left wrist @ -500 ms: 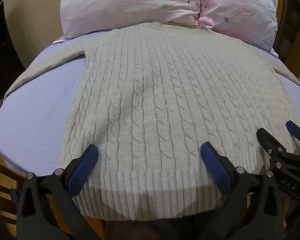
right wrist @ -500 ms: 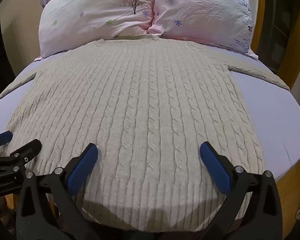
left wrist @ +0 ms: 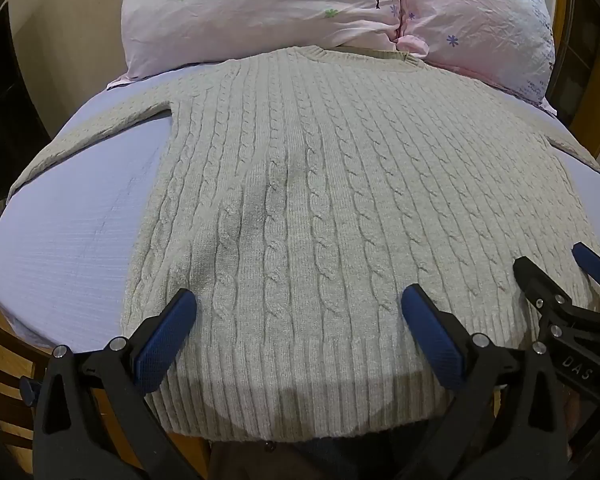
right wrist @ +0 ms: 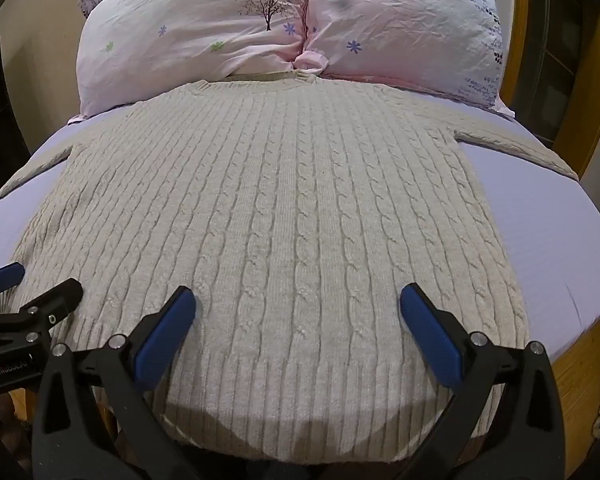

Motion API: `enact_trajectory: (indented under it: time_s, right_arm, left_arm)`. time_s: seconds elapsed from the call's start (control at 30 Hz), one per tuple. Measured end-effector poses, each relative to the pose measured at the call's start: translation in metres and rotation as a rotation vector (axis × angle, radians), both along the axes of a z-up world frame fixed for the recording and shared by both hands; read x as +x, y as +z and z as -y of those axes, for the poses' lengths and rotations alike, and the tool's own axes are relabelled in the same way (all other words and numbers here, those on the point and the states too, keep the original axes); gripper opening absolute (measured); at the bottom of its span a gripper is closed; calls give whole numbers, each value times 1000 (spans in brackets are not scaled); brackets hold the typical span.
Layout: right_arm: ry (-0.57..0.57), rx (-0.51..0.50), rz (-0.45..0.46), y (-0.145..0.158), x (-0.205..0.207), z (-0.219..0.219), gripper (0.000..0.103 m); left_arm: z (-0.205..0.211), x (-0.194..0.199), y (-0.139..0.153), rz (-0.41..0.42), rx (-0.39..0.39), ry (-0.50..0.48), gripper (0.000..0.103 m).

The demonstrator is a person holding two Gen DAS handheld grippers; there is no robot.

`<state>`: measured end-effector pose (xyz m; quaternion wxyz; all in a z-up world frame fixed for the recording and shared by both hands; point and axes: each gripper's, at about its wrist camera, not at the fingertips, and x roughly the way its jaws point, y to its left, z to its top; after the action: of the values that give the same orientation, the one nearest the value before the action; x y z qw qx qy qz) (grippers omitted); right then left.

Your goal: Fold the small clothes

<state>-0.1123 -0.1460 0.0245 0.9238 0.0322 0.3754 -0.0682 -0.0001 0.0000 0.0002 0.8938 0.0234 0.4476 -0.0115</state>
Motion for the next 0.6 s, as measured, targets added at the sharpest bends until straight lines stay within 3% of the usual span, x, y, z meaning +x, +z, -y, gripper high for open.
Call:
enact_trajectory:
  time_s: [0.6]
  right_arm:
    - [-3,0,4,4,-2,3,101]
  left_arm:
    - [0,0,0,4,0,0,102]
